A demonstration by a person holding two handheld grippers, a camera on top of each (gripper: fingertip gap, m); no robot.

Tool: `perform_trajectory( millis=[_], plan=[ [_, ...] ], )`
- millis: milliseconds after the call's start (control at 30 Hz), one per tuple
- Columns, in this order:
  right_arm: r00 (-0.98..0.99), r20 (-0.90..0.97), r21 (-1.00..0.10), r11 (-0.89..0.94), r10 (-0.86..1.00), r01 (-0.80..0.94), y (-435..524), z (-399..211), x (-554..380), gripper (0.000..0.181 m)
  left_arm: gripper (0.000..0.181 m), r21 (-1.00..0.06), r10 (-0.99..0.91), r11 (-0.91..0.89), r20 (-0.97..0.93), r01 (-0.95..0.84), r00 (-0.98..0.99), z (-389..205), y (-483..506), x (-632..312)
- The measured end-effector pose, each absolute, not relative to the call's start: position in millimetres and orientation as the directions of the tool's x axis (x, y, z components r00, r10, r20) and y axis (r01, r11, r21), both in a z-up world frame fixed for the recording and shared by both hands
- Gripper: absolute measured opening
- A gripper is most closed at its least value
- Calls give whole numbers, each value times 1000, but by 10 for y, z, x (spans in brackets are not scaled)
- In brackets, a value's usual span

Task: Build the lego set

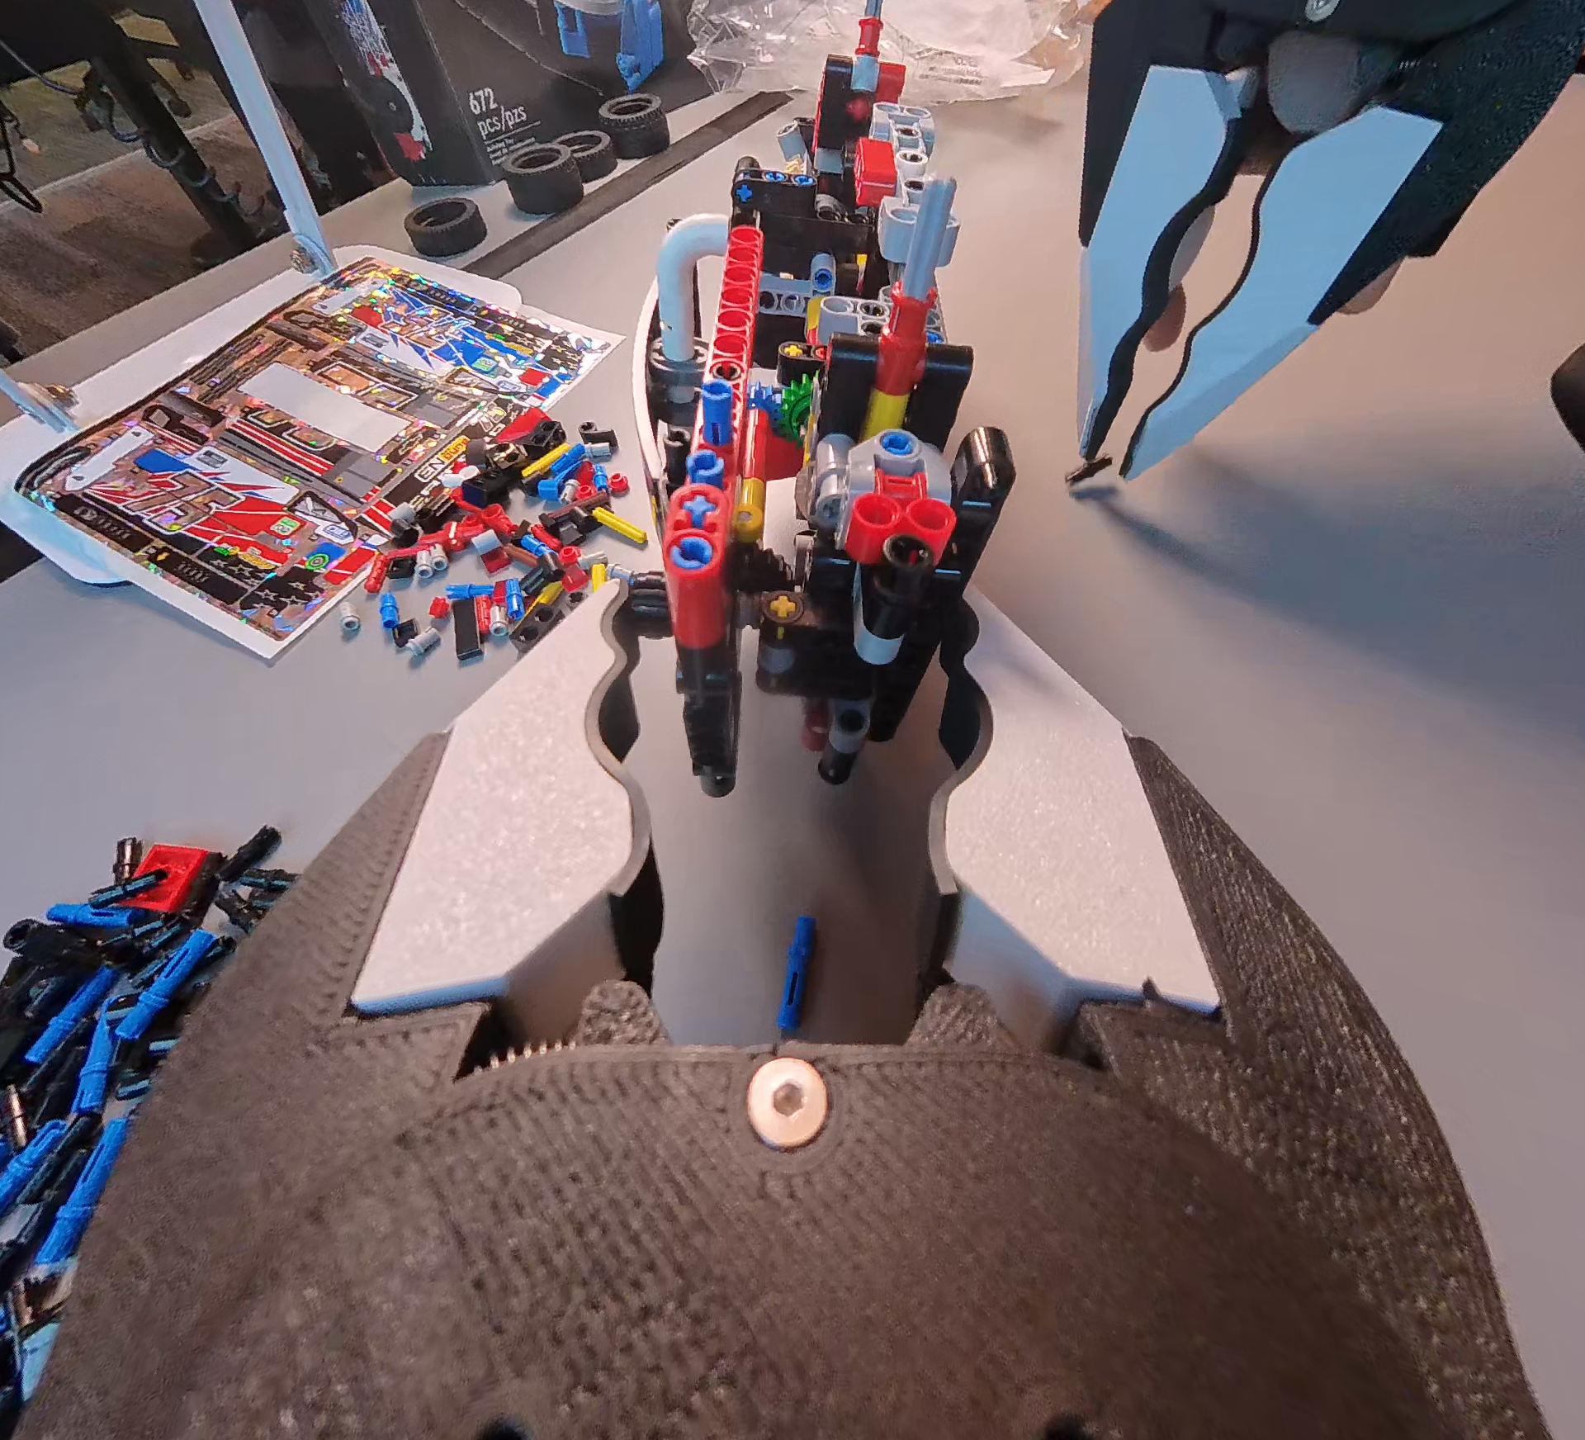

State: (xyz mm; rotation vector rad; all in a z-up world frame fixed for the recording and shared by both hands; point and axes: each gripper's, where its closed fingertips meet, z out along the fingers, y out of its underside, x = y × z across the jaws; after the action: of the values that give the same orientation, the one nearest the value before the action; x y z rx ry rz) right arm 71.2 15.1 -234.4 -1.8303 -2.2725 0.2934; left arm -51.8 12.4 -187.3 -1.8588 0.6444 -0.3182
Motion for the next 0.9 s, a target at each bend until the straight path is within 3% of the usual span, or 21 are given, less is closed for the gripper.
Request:
perform_trajectory(
  millis=[100, 267, 333, 533, 733, 900],
  plan=[
    [-181, 51, -349, 187, 982, 918, 128, -2361, 700, 17, 70, -924, -571, -263, -82, -277, 817, -1873, 122, -523],
    [-33, 35, -575, 47, 999, 817, 138, -2294, 749, 22, 70, -925, -573, -265, -75, -271, 816, -1872, 119, -531],
    [36, 36, -614, -6, 999, 789, 171, -2319, 827, 21, 70, -926, -576, -262, -75, -271, 814, -1871, 120, -526],
    [82, 55, -629, -29, 995, 777, 163, -2403, 814, 17, 70, -932, -581, -290, -11, -220, 814, -1872, 133, -548],
    [87, 20, -608, -57, 996, 792, 190, -2418, 762, 13, 70, -904, -579, -423, 215, -64, 786, -1907, 127, -608],
    [92, 16, -607, -64, 996, 792, 200, -2418, 761, 11, 74, -890, -575, -450, 222, -78, 787, -2003, 142, -657]
  ],
)
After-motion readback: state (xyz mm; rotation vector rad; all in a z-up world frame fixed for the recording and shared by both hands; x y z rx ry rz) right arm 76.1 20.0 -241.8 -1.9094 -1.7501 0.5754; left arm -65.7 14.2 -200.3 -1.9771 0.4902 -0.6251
